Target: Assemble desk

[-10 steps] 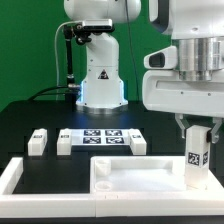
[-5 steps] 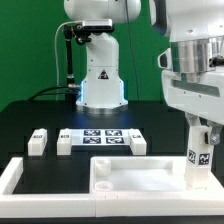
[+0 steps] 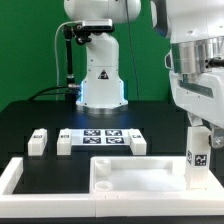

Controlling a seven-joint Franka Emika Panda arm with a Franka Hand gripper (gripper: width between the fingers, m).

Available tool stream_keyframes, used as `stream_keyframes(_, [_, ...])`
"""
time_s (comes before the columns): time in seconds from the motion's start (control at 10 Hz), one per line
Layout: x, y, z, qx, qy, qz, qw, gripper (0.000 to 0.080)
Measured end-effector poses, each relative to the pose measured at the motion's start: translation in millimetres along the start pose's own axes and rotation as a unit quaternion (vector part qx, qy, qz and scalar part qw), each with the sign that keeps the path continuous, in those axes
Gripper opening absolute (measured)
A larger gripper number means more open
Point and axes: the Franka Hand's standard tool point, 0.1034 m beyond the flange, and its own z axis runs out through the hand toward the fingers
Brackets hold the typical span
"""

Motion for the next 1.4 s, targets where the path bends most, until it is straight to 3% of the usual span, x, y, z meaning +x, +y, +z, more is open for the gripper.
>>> stream_keyframes(0.2, [-6.5,1.4,2.8,-0.005,0.004,-0.118,0.993,0.0643])
stream_keyframes(0.6, [-2.8,1.9,2.3,-0.007,0.005,-0.265,0.964,0.0649])
stream_keyframes(0.9, [10.4,-3.9,0.5,-0.02,0.015,-0.49,0.871,0.0649])
stream_keyframes(1.0, [10.1,-3.7,0.9,-0.021,0.014,-0.506,0.862,0.0649])
stream_keyframes(1.1, [10.0,-3.7,1.0,-0.02,0.014,-0.496,0.868,0.0649])
stream_keyframes(1.3, [10.1,-3.7,1.0,-0.02,0.014,-0.491,0.871,0.0377])
stream_keyframes(1.4, [13.4,-1.8,1.5,-0.023,0.016,-0.474,0.88,0.0298])
